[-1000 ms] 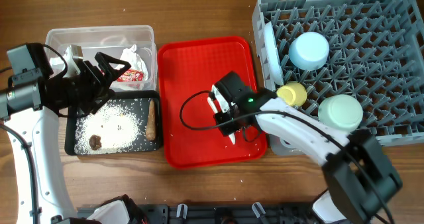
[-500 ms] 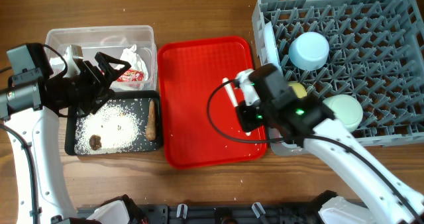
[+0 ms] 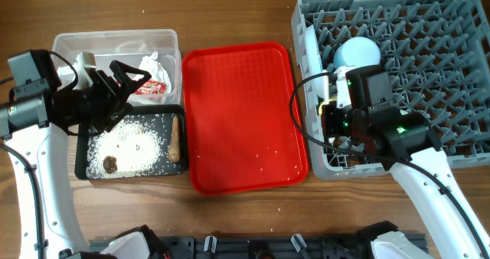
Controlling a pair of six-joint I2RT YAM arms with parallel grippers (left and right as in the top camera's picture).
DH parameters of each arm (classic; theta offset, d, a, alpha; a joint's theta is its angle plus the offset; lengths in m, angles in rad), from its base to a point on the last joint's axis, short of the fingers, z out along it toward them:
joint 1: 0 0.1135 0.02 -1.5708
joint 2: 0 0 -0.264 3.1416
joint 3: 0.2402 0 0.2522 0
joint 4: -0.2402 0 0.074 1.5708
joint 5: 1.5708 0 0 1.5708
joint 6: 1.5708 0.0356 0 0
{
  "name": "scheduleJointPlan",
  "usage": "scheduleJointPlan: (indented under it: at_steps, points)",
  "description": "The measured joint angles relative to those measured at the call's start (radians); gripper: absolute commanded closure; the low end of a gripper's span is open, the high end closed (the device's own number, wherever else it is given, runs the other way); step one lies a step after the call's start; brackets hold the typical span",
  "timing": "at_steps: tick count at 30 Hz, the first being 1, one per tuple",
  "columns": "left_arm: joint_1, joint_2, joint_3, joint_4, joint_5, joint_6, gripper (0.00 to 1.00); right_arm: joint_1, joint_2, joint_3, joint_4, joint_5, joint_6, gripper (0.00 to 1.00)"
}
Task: Sort waste into correct bins and load items into the dishwasher rack
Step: 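Carry the spoon right and drop it into the rack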
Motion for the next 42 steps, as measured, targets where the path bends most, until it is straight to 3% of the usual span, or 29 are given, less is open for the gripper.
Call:
scheduleJointPlan:
  at_steps: [8, 14, 22, 25, 28, 38, 39, 40, 41, 42]
  points:
    - [0.000, 0.000, 0.000, 0.000, 0.000, 0.000, 0.00, -0.002, 0.000, 0.000, 0.024, 0.247, -0.005, 0.96]
    - [0.000, 0.000, 0.000, 0.000, 0.000, 0.000, 0.00, -0.002, 0.041, -0.001, 0.229, 0.326, -0.116, 0.96]
    - [0.000, 0.000, 0.000, 0.000, 0.000, 0.000, 0.00, -0.077, 0.270, -0.001, 0.523, 0.412, -0.162, 0.96]
    - [0.000, 0.000, 0.000, 0.000, 0.000, 0.000, 0.00, -0.093, 0.314, -0.001, 0.560, 0.389, -0.180, 0.70]
    - [0.000, 0.000, 0.000, 0.000, 0.000, 0.000, 0.00, -0.093, 0.317, -0.001, 0.573, 0.372, -0.192, 0.59]
    - [0.000, 0.000, 0.000, 0.000, 0.000, 0.000, 0.00, -0.093, 0.292, -0.001, 0.582, 0.358, -0.191, 0.55]
    - [0.000, 0.000, 0.000, 0.000, 0.000, 0.000, 0.00, -0.093, 0.268, -0.001, 0.580, 0.347, -0.188, 0.47]
    - [0.000, 0.000, 0.000, 0.000, 0.000, 0.000, 0.00, -0.093, 0.235, -0.001, 0.578, 0.327, -0.183, 0.19]
    - [0.000, 0.000, 0.000, 0.000, 0.000, 0.000, 0.00, -0.093, 0.180, -0.001, 0.578, 0.294, -0.179, 0.00]
    - [0.000, 0.000, 0.000, 0.000, 0.000, 0.000, 0.00, -0.093, 0.134, -0.001, 0.579, 0.256, -0.164, 0.00]
